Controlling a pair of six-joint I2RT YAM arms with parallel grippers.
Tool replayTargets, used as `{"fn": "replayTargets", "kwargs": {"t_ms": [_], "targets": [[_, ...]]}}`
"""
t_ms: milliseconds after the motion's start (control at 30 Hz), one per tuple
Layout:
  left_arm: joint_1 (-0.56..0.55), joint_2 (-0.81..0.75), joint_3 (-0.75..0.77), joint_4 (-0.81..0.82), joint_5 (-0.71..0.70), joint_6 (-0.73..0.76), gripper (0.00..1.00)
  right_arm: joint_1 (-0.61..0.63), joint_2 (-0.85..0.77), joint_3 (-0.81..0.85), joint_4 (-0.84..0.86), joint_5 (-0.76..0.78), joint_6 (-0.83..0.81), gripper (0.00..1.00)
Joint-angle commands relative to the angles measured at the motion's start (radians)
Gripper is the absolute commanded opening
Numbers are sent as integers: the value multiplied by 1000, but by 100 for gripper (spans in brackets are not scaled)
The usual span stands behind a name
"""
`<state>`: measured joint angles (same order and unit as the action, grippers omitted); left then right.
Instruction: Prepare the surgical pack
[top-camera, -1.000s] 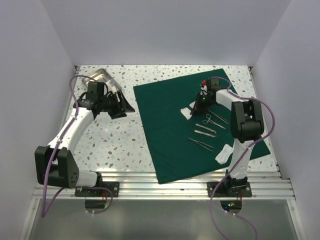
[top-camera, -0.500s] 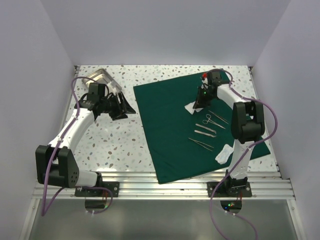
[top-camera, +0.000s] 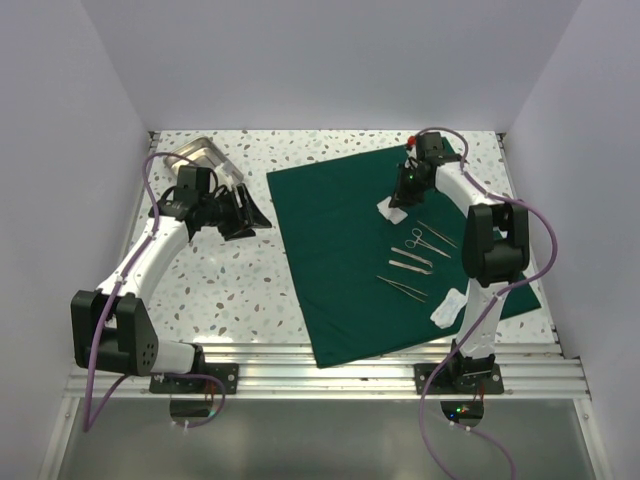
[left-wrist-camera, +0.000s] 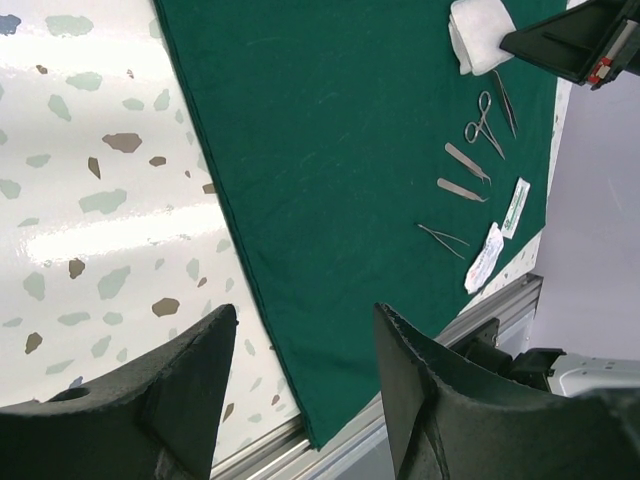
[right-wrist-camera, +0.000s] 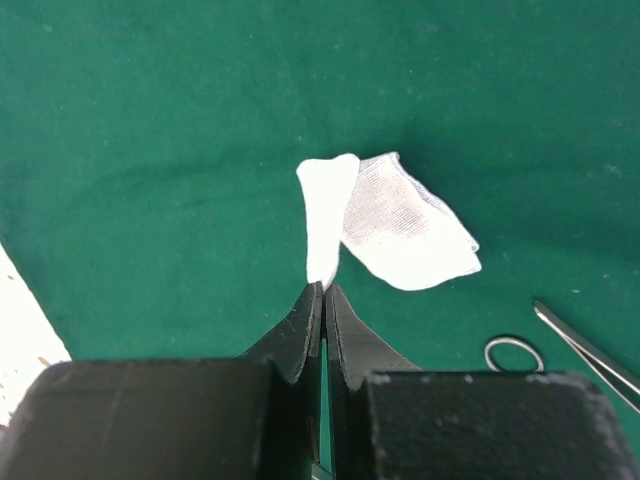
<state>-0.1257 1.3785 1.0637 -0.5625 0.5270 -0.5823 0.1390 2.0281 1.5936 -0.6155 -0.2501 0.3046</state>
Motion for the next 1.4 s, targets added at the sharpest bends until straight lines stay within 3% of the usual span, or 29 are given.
{"fn": "replayTargets", "kwargs": {"t_ms": [0, 1000, 1067, 1100, 1367], "targets": [[-5, 2, 7, 26, 31, 29, 61, -7, 18, 42, -16, 28, -21, 0], [-5, 30, 15, 38, 39, 29, 62, -45, 101, 88, -55, 44, -45, 0], [-5, 33, 15, 38, 39, 29, 62, -45, 101, 97, -61, 58, -44, 8], [-5, 34, 15, 39, 41, 29, 62, -45, 101, 103, -72, 67, -45, 20], [-5, 45, 13, 44, 47, 25, 62, -62, 46, 74, -96, 84, -55, 48]]}}
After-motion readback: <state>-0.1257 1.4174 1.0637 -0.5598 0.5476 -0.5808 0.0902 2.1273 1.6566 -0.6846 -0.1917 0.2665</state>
